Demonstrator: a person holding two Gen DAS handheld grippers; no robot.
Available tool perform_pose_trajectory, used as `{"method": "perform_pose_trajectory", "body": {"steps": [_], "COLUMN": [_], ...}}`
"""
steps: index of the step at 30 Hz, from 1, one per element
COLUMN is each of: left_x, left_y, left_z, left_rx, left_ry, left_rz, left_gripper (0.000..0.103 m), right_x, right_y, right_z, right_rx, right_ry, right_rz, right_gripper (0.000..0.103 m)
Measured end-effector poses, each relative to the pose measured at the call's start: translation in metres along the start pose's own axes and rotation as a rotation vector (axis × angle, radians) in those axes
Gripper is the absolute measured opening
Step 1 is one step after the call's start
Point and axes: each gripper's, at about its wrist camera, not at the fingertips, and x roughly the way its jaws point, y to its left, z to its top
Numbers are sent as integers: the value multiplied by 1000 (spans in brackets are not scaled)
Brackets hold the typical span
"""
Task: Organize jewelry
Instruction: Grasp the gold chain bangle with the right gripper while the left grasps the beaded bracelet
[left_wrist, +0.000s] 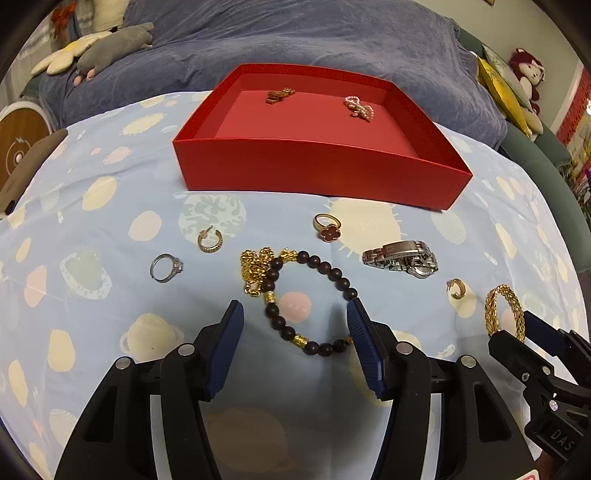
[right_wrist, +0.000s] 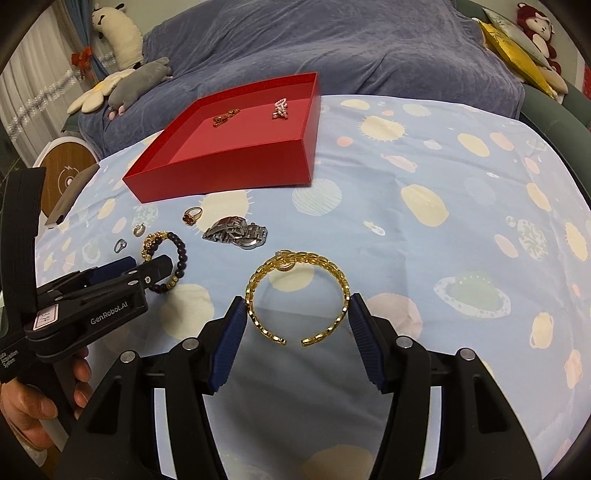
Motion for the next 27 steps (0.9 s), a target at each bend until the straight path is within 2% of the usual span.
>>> {"method": "perform_pose_trajectory", "body": {"steps": [2,5,8,11,12,19,27], "left_x": [-4,3,4,4,4,-7,-44], "left_y": [4,6,3,3,3,1,1], "left_z": [0,-3,-5,-6,-6,-6,7], "left_rx": [0,22,58,69,71,74,53], "left_ry": [-15,-1,-14,-16,-16,-17,-74], "left_rz": [0,12,41,31,29,-14,-95], "left_gripper": [56,41,32,10,7,5,5], "right_x": [0,2,3,3,4,1,-10], "right_y": [1,3,6,9,10,15,24], "right_z": [0,-1,-1,-2,-2,1,13], "right_rx": [-1,-3,-9,-15,-16,-18,-13], "right_ry": [2,8,12,12,12,2,-33], "right_rz": [3,2,4,5,6,11,29], "right_gripper": [55,55,55,55,55,55,55]}}
